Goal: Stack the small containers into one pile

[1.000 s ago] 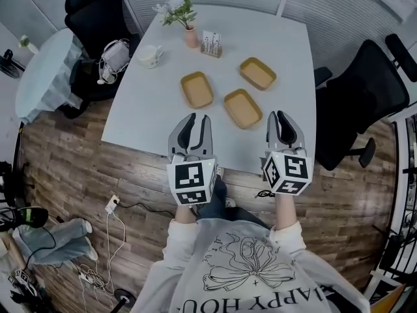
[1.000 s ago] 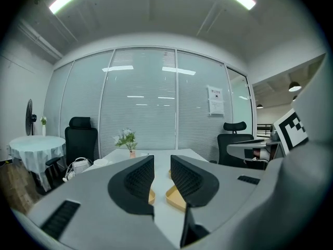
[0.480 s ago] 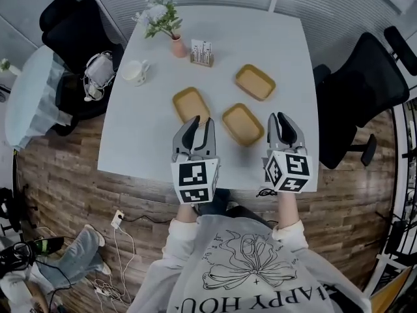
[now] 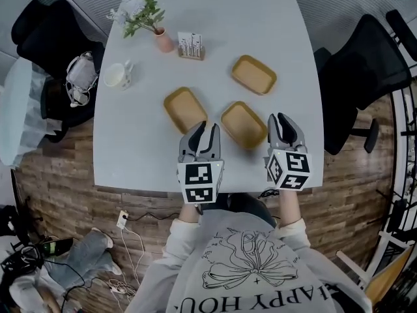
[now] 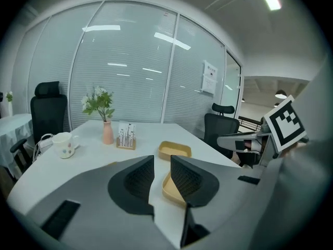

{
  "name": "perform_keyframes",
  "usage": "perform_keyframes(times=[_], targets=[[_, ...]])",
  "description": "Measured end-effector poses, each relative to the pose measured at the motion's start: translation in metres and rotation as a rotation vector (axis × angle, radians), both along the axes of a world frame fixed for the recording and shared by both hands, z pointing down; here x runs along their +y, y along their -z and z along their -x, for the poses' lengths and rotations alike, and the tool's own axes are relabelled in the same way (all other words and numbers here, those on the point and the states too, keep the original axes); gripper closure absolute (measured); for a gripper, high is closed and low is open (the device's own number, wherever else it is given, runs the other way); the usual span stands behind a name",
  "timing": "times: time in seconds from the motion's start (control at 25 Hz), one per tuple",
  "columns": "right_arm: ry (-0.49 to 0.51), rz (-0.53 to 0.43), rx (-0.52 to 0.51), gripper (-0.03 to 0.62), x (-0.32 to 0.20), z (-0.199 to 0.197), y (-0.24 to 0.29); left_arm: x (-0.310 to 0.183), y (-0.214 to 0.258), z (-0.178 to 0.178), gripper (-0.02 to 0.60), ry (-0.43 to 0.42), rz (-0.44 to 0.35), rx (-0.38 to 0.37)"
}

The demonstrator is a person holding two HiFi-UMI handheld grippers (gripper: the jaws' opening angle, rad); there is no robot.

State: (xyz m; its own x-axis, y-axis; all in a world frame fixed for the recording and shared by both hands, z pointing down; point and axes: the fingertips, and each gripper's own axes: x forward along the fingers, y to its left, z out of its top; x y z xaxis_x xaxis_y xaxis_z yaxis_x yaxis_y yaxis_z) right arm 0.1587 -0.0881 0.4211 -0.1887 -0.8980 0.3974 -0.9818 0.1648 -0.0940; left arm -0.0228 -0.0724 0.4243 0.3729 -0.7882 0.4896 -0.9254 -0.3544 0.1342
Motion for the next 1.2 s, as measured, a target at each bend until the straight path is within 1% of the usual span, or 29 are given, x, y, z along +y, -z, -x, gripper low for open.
perform_keyframes(times=[0.2,0.44,0.6,0.72,1.0,1.08,1.2], targets=[[-0.011,0.071,0.016,0.507,-0.002,-0.002,-0.027,-0.007,-0.027,-0.006,0.492,-0.043,0.063,-0.003],[-0.015,0.126,0.024,0.506,-0.002,-0.006,-0.049,-0.006,-0.053,-0.015,0.486,-0.054,0.134,0.014],[-0.012,0.161,0.022,0.500,-0.003,-0.008,-0.063,-0.002,-0.071,-0.025,0.476,-0.071,0.196,0.011],[0.002,0.184,0.017,0.500,-0.002,-0.008,-0.073,0.002,-0.082,-0.033,0.472,-0.078,0.238,0.023],[0.058,0.256,0.008,0.491,0.004,-0.009,-0.101,0.010,-0.109,-0.043,0.472,-0.063,0.324,0.026],[0.068,0.278,0.006,0.490,0.006,-0.010,-0.109,0.014,-0.118,-0.047,0.464,-0.048,0.358,0.046],[0.085,0.303,0.005,0.483,0.009,-0.011,-0.119,0.019,-0.127,-0.053,0.451,-0.010,0.408,0.098]])
